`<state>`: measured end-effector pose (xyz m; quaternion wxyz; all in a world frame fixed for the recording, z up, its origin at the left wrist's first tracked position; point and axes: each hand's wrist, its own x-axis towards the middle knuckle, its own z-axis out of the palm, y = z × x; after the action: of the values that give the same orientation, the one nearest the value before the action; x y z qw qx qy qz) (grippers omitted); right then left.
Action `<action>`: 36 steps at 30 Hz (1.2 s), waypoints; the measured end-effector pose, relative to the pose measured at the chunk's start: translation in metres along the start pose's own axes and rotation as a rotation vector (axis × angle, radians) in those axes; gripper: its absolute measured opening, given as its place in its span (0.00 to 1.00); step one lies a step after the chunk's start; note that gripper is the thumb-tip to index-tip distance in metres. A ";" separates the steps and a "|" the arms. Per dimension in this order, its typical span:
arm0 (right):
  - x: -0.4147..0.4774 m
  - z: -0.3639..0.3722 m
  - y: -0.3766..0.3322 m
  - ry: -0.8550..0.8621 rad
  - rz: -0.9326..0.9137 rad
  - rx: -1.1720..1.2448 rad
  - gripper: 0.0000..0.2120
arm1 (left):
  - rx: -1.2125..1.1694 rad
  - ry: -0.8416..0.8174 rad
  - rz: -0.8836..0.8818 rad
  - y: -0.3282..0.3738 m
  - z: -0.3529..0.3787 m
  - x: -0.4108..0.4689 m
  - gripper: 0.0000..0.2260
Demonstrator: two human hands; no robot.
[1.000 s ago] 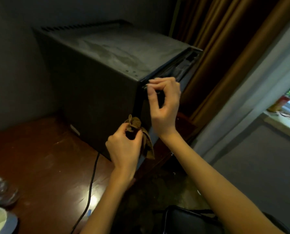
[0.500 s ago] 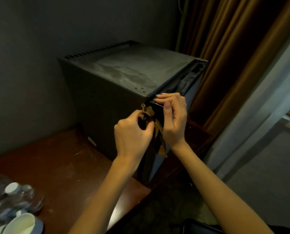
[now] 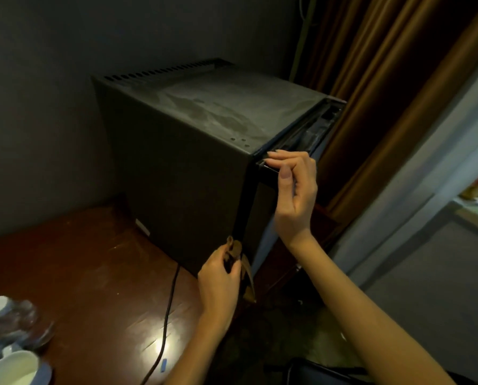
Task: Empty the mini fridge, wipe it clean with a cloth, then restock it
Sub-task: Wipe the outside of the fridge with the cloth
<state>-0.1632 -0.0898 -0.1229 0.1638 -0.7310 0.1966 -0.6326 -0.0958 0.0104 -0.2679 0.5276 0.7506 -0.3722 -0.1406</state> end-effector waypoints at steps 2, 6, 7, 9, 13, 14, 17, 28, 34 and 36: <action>0.000 0.001 -0.001 0.002 -0.002 -0.005 0.12 | -0.032 -0.065 -0.109 -0.034 0.014 -0.009 0.13; -0.001 0.003 0.000 0.010 -0.014 -0.019 0.11 | -0.082 -0.130 -0.322 -0.097 0.045 -0.019 0.11; -0.001 0.003 0.000 0.007 -0.016 -0.021 0.11 | -0.082 -0.132 -0.362 -0.109 0.052 -0.021 0.10; 0.000 0.003 0.000 0.001 -0.025 -0.026 0.11 | -0.107 -0.146 -0.442 -0.130 0.064 -0.025 0.10; -0.001 0.003 0.002 -0.018 -0.045 -0.048 0.07 | -0.179 -0.152 -0.499 -0.151 0.073 -0.030 0.10; -0.001 0.003 0.001 -0.029 -0.044 -0.051 0.05 | -0.174 -0.152 -0.497 -0.149 0.074 -0.031 0.09; -0.001 0.001 0.001 -0.035 -0.036 -0.059 0.03 | -0.169 -0.118 -0.429 -0.130 0.065 -0.032 0.10; -0.002 0.001 -0.004 -0.007 -0.010 -0.077 0.04 | 0.131 0.023 0.107 0.032 -0.021 0.014 0.07; -0.001 -0.006 -0.006 -0.057 0.008 -0.051 0.07 | 0.260 0.096 0.272 0.114 -0.058 0.036 0.06; -0.001 -0.007 -0.007 -0.059 0.011 -0.046 0.07 | 0.265 0.106 0.314 0.130 -0.067 0.040 0.07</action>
<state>-0.1694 -0.0830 -0.1196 0.1562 -0.7516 0.2102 -0.6054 -0.0810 0.0064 -0.1168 0.4586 0.7526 -0.4714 0.0331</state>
